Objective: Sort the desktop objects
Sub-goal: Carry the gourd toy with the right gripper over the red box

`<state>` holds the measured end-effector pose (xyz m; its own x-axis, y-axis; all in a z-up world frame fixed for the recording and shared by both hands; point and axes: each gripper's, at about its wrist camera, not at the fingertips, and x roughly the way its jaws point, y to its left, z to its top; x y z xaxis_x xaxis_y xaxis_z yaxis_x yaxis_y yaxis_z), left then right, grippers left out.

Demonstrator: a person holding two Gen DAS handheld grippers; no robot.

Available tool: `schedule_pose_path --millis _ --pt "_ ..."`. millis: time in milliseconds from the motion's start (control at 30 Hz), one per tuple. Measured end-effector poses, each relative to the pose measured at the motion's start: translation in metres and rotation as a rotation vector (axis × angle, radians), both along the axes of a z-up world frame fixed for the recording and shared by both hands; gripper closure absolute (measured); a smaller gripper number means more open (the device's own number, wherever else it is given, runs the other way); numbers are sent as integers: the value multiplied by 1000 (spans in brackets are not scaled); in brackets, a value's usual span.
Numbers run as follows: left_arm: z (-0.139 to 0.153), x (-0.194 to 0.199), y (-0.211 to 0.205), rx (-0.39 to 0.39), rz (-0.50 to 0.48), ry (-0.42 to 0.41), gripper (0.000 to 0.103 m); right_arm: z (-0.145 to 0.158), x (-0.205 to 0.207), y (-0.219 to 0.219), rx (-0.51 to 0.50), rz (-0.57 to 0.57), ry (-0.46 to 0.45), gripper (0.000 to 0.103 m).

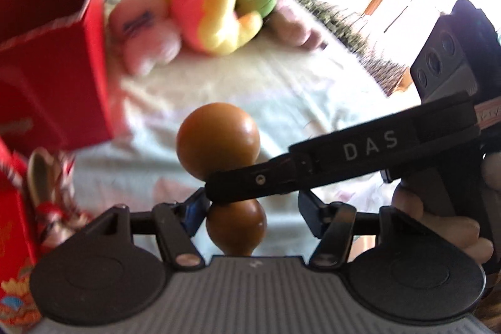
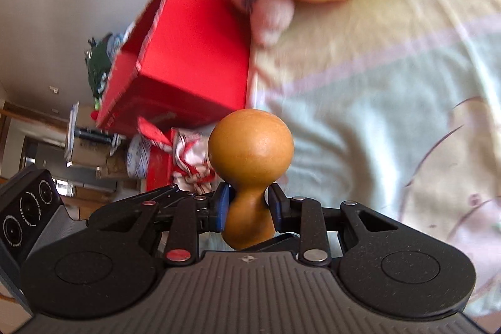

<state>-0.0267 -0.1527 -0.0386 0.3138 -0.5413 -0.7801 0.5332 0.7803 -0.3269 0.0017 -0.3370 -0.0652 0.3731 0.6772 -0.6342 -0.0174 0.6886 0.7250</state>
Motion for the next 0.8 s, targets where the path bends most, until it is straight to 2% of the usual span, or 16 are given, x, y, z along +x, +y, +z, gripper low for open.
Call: schedule_pose_path --millis 233,333,467,633,800 --pt "58 -2 -13 -49 -30 -167 39 57 10 -13 1 -19 -138 73" --pt "89 7 -9 -67 -26 -236 39 89 23 -13 3 8 -209 73" --pt "125 22 7 -47 -14 -326 39 131 48 8 -23 70 -301 73" --pt "155 54 43 -3 -1 -366 40 166 89 50 -61 138 -325 73" --pt "155 94 83 54 31 -350 40 170 126 100 -40 164 -248 73"
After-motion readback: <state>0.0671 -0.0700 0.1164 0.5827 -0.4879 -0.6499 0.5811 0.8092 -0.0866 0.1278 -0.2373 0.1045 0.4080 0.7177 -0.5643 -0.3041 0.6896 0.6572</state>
